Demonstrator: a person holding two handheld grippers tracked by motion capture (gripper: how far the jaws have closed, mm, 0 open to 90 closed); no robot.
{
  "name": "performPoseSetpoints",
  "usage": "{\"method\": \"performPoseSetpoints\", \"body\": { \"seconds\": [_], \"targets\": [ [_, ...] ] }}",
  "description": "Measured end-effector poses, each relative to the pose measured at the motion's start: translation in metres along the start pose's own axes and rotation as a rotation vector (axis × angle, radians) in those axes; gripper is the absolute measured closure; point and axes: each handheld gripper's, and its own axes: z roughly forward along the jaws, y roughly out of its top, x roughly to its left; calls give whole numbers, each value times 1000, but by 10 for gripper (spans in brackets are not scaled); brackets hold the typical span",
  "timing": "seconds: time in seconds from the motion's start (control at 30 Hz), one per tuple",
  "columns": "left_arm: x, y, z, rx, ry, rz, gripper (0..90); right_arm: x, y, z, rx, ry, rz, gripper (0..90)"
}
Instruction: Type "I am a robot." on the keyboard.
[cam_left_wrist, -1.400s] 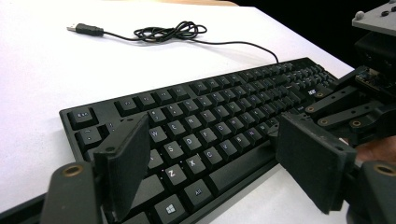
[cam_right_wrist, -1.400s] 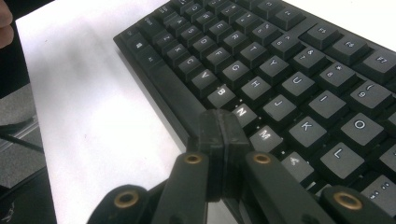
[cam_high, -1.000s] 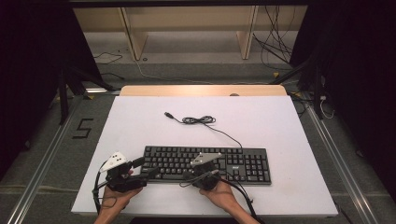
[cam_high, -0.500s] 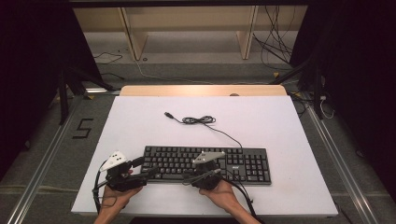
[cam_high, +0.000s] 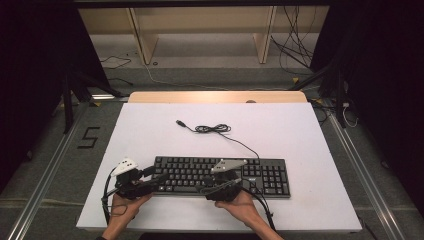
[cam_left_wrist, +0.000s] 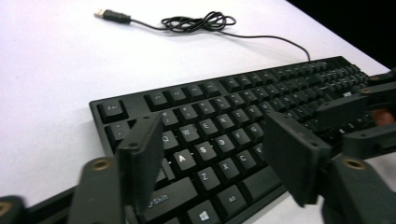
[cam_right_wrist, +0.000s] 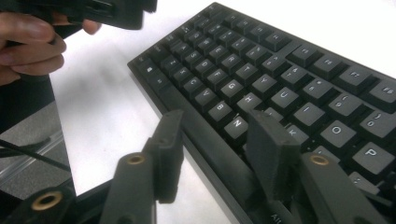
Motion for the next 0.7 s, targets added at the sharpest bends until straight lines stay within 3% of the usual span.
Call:
{"method": "performPoseSetpoints", "body": {
  "seconds": [0.33, 0.7],
  "targets": [
    [2, 1, 11, 79, 27, 33, 704, 0, 1, -6, -19, -11, -6, 431],
    [4, 3, 22, 139, 47, 56, 861, 1, 1, -14, -41, -22, -20, 397]
  ]
}}
